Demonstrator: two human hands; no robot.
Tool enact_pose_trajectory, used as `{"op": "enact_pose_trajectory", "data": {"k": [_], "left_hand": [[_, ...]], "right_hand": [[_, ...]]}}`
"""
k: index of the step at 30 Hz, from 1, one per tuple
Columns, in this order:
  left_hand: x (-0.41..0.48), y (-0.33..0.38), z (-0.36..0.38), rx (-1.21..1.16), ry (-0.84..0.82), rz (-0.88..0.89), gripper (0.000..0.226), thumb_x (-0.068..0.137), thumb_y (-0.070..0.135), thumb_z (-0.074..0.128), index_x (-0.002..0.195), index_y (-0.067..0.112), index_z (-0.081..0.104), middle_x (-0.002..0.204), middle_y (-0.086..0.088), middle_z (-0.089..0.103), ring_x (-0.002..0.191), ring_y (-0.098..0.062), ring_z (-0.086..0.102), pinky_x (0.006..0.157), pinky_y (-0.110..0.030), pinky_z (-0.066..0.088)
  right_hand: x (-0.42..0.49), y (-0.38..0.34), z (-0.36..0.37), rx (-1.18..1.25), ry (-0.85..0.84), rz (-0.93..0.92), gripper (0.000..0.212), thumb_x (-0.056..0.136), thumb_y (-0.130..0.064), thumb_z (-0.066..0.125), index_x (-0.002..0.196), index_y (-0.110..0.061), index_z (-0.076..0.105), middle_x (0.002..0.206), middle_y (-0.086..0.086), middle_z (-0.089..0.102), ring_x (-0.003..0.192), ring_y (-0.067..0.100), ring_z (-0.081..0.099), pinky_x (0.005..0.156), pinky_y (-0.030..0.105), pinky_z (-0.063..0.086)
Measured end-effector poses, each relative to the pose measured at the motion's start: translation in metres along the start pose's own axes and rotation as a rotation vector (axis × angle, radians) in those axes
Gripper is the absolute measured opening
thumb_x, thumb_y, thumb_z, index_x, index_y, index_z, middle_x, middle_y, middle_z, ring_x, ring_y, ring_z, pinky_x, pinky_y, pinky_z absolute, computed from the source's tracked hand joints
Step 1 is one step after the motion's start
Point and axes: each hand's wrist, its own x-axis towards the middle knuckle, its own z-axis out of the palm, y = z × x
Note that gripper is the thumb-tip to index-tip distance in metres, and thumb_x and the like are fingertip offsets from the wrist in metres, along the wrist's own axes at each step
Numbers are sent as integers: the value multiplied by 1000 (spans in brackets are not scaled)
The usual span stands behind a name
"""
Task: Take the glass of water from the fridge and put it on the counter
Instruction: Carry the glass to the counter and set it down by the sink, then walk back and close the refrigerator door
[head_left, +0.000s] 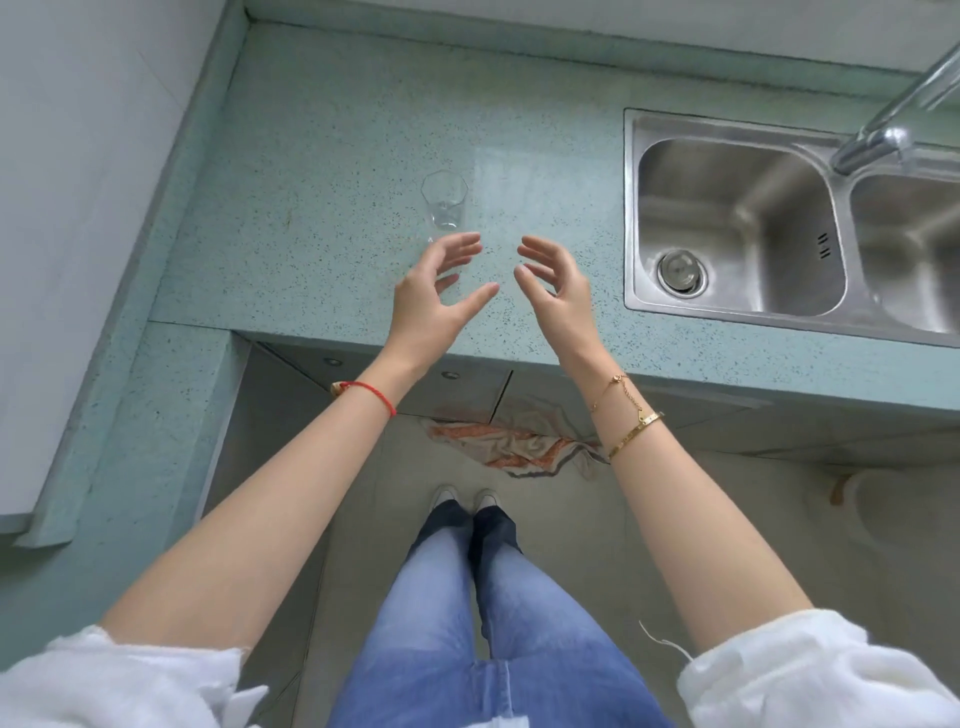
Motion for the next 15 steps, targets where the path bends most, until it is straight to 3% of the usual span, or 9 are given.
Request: {"op": "enact_pose_trajectory", "data": {"k": [3,15], "left_hand": [[-8,21,7,-41,-79,24,47,92,27,72,135,16,58,133,1,65,127,-11,61,111,-40,49],[-71,45,-4,-68,-179,99,45,94,28,69,136,17,56,133,0,65,126,-12,61,108,-41,52]], "right_hand": [[-26,-8,-17,35,57,-11,39,101,-20,59,138,-10,54,138,4,62,125,15,60,97,16,49],[-130,-18,-38,79,256,-30,39,101,-20,59,138,-11,53,137,5,62,124,14,61,99,16,49]]}}
